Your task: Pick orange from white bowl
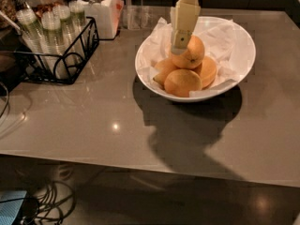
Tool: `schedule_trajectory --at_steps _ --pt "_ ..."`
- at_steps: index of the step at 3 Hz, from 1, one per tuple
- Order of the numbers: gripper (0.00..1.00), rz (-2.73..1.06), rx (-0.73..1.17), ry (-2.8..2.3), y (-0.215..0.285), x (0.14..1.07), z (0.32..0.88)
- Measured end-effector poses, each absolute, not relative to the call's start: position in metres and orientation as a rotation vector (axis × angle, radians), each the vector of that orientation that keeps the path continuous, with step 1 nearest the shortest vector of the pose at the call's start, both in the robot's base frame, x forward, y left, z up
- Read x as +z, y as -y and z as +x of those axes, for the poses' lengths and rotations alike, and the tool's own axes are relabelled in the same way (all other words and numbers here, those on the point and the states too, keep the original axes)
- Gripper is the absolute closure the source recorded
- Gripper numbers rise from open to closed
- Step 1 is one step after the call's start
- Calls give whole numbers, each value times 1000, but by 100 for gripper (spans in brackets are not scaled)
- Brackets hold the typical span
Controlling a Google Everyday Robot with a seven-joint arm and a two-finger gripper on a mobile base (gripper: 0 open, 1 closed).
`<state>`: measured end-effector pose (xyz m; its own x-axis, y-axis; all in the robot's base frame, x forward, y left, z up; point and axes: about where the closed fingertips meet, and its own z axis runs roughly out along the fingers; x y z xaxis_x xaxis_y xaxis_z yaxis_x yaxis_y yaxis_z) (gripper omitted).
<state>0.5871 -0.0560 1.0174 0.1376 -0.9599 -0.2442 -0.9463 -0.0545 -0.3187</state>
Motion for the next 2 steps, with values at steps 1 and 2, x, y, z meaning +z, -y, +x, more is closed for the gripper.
schedule_trajectory --at_steps 1,2 --pt "0 -2024 -66 -1829 58 1013 595" --pt "0 -1983 -93 -1872 95 1009 601"
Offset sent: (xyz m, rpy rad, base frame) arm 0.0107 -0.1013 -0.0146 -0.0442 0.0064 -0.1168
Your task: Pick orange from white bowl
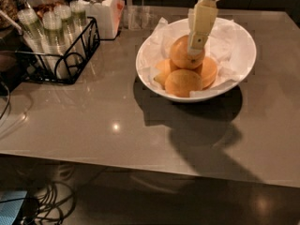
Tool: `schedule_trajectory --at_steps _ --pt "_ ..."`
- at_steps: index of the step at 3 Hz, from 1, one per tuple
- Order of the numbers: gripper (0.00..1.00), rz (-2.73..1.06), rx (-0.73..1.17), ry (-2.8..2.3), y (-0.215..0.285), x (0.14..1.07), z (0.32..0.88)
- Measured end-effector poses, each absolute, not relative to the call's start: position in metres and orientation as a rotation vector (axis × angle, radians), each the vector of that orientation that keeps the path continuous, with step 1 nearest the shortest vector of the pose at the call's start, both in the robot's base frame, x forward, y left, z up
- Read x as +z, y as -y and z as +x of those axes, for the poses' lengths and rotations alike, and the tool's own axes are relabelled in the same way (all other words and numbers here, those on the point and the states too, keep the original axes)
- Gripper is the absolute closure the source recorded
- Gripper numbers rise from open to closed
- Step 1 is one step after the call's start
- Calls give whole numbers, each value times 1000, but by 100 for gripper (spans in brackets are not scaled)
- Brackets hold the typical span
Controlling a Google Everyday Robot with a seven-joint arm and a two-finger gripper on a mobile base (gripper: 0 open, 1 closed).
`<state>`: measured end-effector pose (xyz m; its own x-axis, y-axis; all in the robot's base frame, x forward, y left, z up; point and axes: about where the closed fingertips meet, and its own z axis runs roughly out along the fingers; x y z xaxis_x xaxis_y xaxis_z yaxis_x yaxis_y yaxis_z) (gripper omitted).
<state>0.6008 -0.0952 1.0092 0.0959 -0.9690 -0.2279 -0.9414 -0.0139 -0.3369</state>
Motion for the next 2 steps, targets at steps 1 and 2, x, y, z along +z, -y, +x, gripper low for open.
schedule_trajectory --at_steps 1,2 --pt "0 -1951 -94 -1917 129 1003 600" --pt "0 -1912 -14 -1924 140 988 601"
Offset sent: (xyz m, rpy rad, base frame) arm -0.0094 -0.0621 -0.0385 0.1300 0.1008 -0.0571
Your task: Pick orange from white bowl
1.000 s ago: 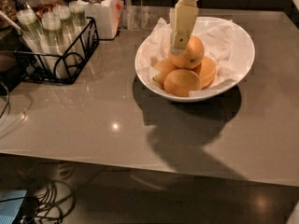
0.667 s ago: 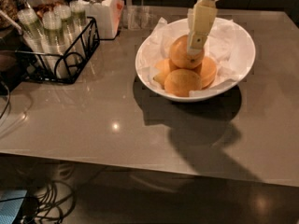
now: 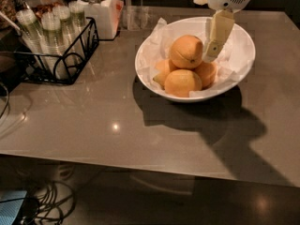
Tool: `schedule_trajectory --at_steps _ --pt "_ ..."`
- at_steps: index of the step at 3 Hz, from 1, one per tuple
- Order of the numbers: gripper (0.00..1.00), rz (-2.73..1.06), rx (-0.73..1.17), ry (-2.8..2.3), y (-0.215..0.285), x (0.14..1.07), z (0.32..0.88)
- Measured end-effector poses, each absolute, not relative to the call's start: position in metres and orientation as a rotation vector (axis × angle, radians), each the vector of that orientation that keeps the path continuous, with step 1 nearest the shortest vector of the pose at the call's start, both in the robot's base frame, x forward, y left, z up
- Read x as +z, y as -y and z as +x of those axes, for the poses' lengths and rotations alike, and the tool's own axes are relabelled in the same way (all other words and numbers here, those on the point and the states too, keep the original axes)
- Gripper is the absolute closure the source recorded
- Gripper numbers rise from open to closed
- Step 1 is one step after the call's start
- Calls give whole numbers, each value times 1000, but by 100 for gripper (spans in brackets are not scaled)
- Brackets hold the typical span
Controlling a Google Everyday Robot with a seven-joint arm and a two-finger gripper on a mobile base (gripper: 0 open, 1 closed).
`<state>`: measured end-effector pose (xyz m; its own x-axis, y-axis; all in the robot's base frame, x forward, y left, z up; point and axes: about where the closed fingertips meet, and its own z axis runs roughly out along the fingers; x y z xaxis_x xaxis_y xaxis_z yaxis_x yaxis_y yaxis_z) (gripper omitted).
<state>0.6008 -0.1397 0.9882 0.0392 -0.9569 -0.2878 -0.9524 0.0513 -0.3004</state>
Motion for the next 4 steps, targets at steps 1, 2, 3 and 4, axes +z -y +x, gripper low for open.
schedule_trajectory --at_steps 1,2,3,4 --pt "0 -1890 169 -1874 117 962 608" --pt "0 -1885 335 -1827 89 941 612" --pt "19 -1883 345 -1822 87 941 612" --pt "42 -1884 345 -1822 87 941 612"
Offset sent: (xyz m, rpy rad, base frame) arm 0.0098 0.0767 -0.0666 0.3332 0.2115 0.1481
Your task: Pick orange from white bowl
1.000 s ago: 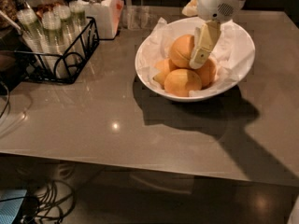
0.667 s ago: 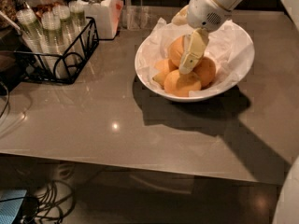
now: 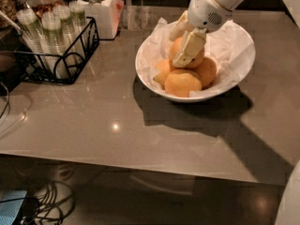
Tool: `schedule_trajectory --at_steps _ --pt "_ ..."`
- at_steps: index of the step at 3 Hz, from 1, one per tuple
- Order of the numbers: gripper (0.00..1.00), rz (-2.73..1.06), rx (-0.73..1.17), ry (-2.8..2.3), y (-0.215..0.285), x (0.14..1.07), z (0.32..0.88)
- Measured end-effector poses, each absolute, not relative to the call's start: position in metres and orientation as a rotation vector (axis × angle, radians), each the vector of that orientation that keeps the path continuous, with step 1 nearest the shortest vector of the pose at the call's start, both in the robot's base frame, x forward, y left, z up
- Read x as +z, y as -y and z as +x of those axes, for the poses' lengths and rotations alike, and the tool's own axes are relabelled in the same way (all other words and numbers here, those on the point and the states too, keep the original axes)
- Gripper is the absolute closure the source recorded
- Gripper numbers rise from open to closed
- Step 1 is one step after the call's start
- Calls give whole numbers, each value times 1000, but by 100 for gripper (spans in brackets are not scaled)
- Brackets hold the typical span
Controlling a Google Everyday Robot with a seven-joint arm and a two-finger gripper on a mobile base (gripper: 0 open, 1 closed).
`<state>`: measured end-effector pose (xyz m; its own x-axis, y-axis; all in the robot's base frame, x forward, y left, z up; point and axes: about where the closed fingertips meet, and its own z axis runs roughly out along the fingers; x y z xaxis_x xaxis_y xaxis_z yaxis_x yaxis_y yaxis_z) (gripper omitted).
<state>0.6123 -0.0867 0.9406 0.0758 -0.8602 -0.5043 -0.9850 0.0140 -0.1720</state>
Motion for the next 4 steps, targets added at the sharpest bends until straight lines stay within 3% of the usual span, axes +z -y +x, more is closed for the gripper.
schedule_trajectory --at_steps 1,2,3,4 --pt "39 -1927 284 -1805 86 949 613" --pt "15 -1957 215 -1826 98 956 616" --pt "0 -1986 174 -1849 112 955 619" --pt "0 -1995 172 -1854 121 952 624"
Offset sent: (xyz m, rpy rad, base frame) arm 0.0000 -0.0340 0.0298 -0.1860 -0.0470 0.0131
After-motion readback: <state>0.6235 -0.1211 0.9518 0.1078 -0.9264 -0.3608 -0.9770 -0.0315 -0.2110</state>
